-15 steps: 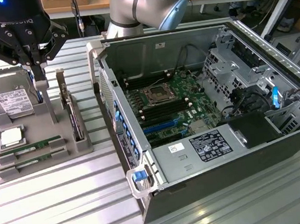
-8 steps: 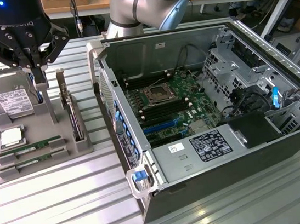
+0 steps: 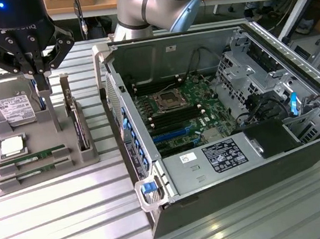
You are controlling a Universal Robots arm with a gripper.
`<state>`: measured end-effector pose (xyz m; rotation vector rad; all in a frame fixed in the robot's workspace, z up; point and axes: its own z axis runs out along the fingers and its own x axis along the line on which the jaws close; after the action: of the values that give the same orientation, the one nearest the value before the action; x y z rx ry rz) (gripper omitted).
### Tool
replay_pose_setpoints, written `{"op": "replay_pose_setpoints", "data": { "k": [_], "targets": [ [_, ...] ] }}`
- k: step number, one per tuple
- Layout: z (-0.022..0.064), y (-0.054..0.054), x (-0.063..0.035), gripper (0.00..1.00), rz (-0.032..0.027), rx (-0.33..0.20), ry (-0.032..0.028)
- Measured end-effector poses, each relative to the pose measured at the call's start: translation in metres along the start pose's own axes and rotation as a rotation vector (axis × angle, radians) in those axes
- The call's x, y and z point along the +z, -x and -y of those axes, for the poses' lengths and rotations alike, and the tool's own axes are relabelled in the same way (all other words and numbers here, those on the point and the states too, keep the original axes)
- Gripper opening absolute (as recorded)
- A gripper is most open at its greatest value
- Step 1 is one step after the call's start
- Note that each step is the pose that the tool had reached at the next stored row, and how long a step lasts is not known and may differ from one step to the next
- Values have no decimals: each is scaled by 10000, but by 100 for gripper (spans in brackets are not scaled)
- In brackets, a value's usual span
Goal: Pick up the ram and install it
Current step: 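Reach for the ram, then pick up the ram and move it above insertion slot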
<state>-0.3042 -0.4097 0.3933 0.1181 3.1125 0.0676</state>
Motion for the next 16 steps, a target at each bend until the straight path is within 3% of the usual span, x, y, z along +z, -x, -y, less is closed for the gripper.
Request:
{"op": "replay_pose_setpoints", "data": {
  "k": [5, 11, 16],
  "targets": [
    [0, 0, 0, 10, -3, -61, 1],
    [0, 0, 0, 10, -47, -1054, 26],
    [0, 0, 0, 10, -70, -1577, 39]
  ]
}}
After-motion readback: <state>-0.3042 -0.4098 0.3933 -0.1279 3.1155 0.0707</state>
